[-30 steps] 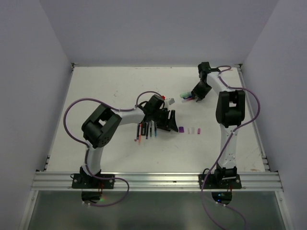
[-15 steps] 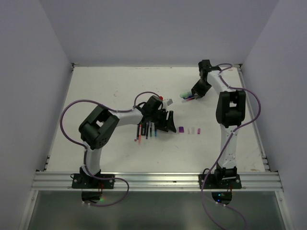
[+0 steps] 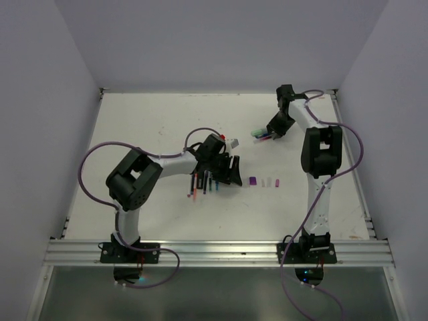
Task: Open the pen caps
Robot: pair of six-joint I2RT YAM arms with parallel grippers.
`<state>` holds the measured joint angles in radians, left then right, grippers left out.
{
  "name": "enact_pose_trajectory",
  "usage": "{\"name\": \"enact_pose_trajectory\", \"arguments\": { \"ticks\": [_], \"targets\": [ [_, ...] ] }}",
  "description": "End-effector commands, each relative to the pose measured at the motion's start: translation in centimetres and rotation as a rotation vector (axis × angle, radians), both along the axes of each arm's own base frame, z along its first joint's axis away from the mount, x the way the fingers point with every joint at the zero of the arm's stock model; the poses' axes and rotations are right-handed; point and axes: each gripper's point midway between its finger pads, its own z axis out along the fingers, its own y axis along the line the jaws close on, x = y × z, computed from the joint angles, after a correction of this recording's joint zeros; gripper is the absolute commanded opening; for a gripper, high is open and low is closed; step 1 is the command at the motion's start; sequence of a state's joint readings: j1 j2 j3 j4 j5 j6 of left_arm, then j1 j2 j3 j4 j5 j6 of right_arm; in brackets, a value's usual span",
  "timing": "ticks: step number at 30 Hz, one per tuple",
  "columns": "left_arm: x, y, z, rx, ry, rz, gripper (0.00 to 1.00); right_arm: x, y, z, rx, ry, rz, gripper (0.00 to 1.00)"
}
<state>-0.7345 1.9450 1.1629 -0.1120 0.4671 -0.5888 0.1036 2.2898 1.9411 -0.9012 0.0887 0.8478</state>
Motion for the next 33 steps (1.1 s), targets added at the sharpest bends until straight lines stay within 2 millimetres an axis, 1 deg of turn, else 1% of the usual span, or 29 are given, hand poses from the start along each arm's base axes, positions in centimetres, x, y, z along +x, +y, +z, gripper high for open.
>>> {"name": "enact_pose_trajectory", "arguments": {
  "ticks": [1, 8, 10, 12, 13, 14, 15, 16, 18, 21, 24, 26, 27, 28, 33],
  "targets": [
    [0.2, 0.6, 1.1, 0.015, -0.05, -0.008, 0.64, -0.4, -1.0, 0.3, -0.039, -0.006, -0.022, 0.34],
    [0.1, 0.7, 1.9, 0.008, -0.06, -0.007, 0.64, -0.5, -1.4, -1.0, -0.061, 0.016, -0.019, 0.34],
    [0.1, 0.8, 2.3, 0.004, -0.07, -0.009, 0.64, -0.6, -1.3, -1.2, -0.057, 0.021, -0.016, 0.34],
    [0.2, 0.9, 2.6, 0.005, -0.08, -0.008, 0.64, -0.6, -1.3, -0.9, -0.056, 0.013, -0.013, 0.34],
    [0.2, 0.9, 2.7, 0.004, -0.082, -0.009, 0.64, -0.6, -1.2, -0.7, -0.056, 0.007, -0.01, 0.34],
    [0.2, 0.9, 2.7, 0.003, -0.085, -0.008, 0.64, -0.5, -1.2, 0.2, -0.053, -0.016, -0.01, 0.34],
    [0.2, 0.9, 2.7, 0.003, -0.085, -0.008, 0.64, -0.8, -1.2, 0.2, -0.052, -0.016, -0.01, 0.34],
    [0.2, 0.9, 2.7, 0.002, -0.084, -0.009, 0.64, -0.7, -1.2, 0.7, -0.048, -0.028, -0.009, 0.34],
    [0.1, 0.9, 2.5, 0.004, -0.081, -0.008, 0.64, -0.4, -1.1, 2.1, -0.042, -0.065, -0.006, 0.34],
    [0.1, 0.7, 2.5, -0.005, -0.074, -0.011, 0.64, -0.2, -0.9, 3.0, -0.027, -0.092, -0.009, 0.35],
    [0.0, 0.6, 2.5, -0.011, -0.071, -0.013, 0.64, 0.6, -0.9, 3.8, -0.025, -0.114, -0.014, 0.35],
    [0.0, 0.7, 2.4, -0.007, -0.071, -0.015, 0.64, 0.6, -0.8, 3.3, -0.021, -0.099, -0.02, 0.35],
    [0.0, 0.7, 2.6, -0.008, -0.073, -0.016, 0.64, 0.8, -0.7, 3.5, -0.017, -0.104, -0.019, 0.35],
    [0.0, 0.7, 2.6, -0.008, -0.073, -0.016, 0.64, 0.7, -0.7, 2.9, -0.017, -0.086, -0.025, 0.35],
    [-0.2, 1.1, 2.5, -0.001, -0.071, -0.014, 0.64, 1.0, -0.7, 2.1, -0.018, -0.079, -0.031, 0.35]
  ]
}}
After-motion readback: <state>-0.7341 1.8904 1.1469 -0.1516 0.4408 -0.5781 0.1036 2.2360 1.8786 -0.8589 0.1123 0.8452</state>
